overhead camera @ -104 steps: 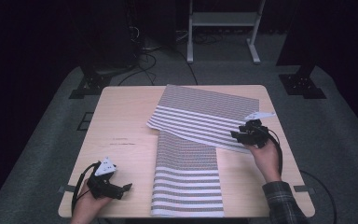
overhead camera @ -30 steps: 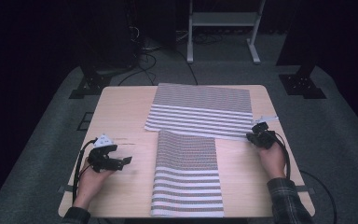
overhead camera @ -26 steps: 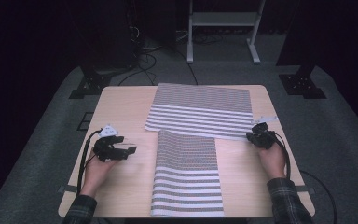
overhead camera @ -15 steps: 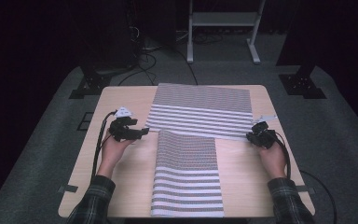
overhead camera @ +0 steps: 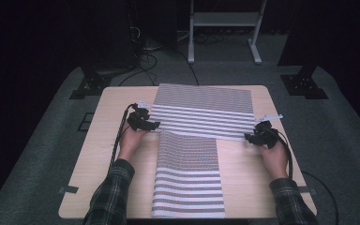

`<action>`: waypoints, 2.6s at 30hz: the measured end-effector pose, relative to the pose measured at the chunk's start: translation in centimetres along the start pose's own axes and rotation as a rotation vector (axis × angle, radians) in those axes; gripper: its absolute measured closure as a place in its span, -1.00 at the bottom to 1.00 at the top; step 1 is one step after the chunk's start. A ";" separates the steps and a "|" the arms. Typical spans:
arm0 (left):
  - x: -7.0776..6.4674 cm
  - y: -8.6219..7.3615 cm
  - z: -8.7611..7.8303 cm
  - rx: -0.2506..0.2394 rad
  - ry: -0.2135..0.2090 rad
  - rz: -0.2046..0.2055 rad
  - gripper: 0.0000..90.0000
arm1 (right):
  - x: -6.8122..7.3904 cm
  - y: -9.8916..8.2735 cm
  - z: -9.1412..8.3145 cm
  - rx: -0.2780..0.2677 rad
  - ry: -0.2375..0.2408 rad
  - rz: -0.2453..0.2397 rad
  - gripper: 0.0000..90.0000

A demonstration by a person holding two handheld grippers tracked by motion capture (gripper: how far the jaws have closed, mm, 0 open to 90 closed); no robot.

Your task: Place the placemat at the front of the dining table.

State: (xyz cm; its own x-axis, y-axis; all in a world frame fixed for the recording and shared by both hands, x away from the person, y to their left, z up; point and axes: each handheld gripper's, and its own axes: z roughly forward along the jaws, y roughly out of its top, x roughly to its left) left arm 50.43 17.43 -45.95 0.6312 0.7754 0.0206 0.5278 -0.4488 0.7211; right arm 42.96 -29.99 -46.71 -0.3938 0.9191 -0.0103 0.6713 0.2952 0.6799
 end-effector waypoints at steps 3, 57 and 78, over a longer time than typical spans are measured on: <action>0.1 -0.2 0.4 0.007 0.006 -0.004 -0.19 | -0.1 0.0 0.1 0.001 0.009 -0.007 0.06; 1.7 -4.3 -2.9 0.039 0.084 -0.104 -0.13 | 1.6 3.3 3.6 0.012 0.086 -0.065 0.03; 2.0 -3.8 -2.7 0.069 0.086 -0.106 -0.17 | 1.6 3.7 3.8 0.017 0.077 -0.056 0.03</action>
State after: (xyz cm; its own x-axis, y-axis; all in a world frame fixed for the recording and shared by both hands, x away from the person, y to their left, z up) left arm 48.16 21.88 -46.77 0.5202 0.8540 0.0085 0.6285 -0.3895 0.6732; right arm 47.21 -26.47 -47.06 -0.4776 0.8785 0.0091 0.6572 0.3504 0.6673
